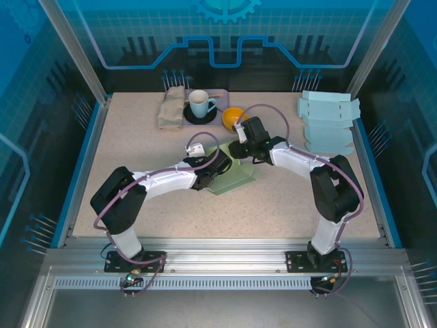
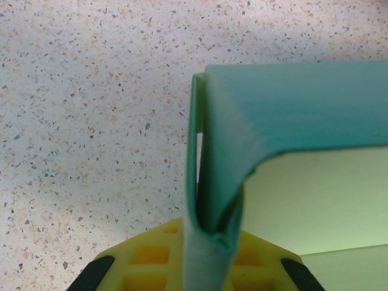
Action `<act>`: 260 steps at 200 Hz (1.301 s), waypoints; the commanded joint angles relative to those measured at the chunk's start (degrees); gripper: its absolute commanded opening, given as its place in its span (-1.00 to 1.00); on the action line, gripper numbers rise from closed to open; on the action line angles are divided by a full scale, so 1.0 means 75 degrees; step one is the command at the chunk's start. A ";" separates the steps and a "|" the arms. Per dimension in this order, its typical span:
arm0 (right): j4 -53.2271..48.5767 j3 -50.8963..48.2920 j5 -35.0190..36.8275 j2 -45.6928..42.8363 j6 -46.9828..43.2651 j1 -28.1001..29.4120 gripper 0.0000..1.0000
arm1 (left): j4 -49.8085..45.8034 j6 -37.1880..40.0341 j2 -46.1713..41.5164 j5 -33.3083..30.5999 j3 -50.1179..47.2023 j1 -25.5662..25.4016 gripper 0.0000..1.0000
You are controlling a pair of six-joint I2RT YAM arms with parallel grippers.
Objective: Fold the paper box
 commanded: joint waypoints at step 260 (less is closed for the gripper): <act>-0.2375 -0.0930 -0.1370 -0.3010 0.1412 -0.1044 0.11 | 0.8686 0.5615 -0.0120 0.1064 -0.2952 -0.0029 -1.00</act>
